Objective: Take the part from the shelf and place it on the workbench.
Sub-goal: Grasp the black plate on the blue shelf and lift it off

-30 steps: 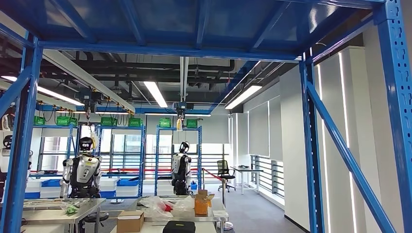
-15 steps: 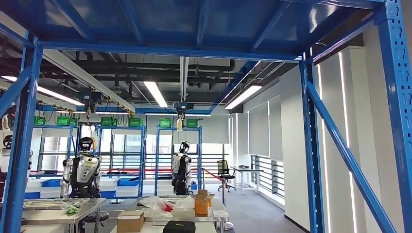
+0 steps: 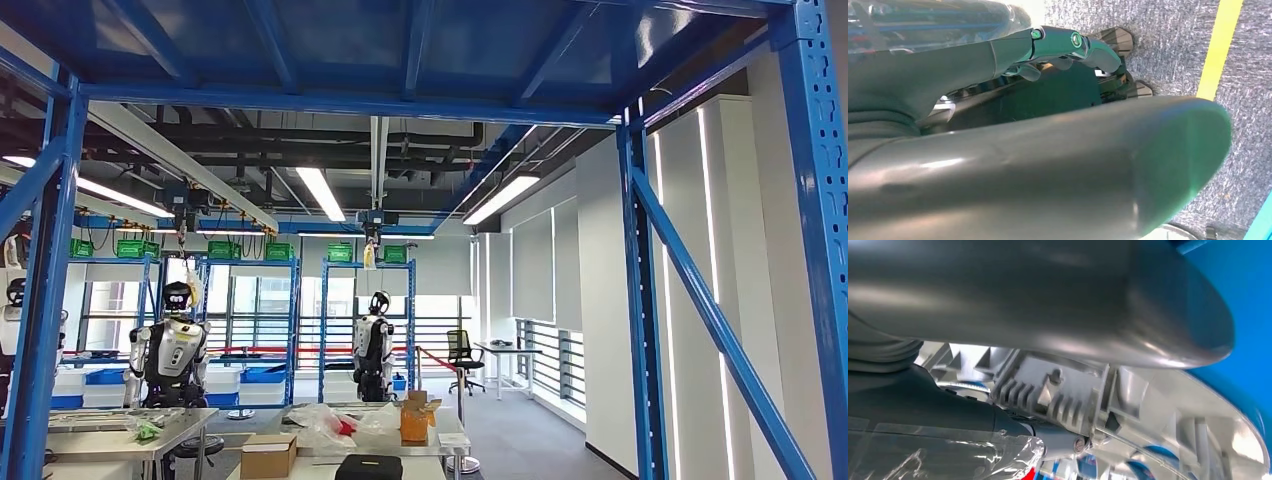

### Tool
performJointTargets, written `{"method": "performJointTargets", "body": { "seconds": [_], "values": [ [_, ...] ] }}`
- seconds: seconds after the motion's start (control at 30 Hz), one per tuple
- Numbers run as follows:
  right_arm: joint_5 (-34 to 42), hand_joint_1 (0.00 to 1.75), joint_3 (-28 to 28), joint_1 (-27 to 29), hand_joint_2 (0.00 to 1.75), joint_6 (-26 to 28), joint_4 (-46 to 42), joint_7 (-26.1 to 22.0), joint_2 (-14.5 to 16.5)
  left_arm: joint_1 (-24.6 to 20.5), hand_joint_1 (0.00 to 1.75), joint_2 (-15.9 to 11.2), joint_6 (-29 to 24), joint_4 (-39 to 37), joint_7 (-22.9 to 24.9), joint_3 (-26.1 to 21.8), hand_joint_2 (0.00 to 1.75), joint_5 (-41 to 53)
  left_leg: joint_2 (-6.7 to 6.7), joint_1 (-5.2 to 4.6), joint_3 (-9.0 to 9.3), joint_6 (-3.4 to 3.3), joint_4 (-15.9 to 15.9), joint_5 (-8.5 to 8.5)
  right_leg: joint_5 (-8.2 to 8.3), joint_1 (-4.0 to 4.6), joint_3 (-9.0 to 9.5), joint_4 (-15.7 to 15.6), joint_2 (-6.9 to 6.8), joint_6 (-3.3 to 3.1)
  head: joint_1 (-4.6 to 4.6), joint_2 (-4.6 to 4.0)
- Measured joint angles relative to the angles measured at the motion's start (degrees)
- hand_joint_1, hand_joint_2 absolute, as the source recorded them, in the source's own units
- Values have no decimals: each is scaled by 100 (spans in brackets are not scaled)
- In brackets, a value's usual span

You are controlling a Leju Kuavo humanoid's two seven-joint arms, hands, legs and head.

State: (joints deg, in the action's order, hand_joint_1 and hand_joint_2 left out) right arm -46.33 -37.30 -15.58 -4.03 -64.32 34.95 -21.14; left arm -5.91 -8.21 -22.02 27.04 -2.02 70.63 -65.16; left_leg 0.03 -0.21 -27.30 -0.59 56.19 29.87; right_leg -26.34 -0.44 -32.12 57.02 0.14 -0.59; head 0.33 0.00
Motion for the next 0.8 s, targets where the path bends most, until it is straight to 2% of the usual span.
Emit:
{"method": "performJointTargets", "body": {
  "seconds": [0.43,0.57,0.8],
  "values": [
    [123,0,13,-101,0,-212,267,0,13,-54,0,14,0,-8,91,1,0,101,1,0,9,0,0,0,0,1,11,-1,1,1,0,0],
    [106,0,24,-106,175,-176,277,0,13,-51,0,14,-2,-9,86,3,0,101,1,0,11,0,1,0,1,1,13,-1,1,0,-1,0],
    [-30,0,26,-79,175,125,293,0,13,-35,0,14,-2,-9,36,2,0,95,0,0,9,0,1,0,1,1,11,-1,0,0,-1,0]
  ]
}}
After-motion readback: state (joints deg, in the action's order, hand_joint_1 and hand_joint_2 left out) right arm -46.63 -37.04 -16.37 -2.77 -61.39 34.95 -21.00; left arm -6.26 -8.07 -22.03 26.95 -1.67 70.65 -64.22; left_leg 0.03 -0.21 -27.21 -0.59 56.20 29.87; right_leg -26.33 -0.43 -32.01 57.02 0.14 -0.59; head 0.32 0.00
